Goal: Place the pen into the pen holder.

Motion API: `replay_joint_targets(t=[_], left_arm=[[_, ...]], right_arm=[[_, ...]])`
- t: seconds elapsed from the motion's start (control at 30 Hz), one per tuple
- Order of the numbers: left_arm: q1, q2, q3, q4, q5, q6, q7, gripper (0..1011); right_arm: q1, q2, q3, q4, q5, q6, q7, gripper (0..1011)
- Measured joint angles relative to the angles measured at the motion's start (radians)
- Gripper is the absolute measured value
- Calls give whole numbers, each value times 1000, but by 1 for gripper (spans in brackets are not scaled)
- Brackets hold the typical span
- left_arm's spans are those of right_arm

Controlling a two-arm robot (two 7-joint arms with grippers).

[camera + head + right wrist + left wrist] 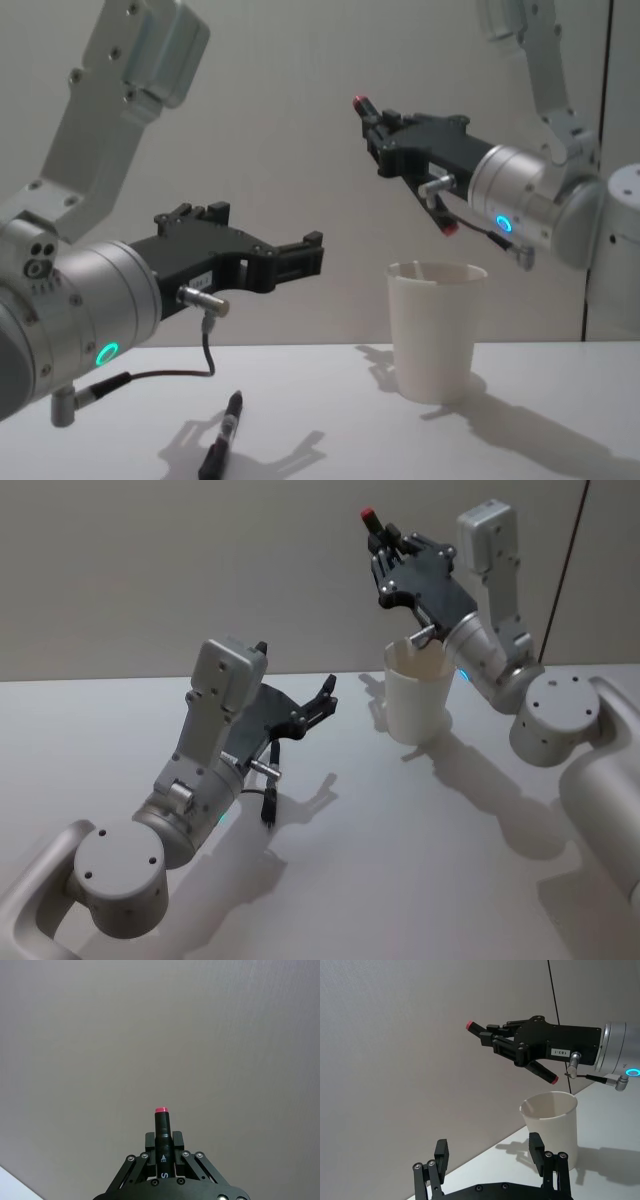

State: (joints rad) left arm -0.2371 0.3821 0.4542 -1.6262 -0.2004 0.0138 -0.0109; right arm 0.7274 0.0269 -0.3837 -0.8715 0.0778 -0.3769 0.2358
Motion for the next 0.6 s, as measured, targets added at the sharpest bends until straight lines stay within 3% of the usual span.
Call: replay_joint_targets(t=[0.6], left_arm=[[0, 0, 0, 0, 0, 0, 0, 1001]], right_arm=[[-21, 1, -2, 23, -6, 1, -34, 187]])
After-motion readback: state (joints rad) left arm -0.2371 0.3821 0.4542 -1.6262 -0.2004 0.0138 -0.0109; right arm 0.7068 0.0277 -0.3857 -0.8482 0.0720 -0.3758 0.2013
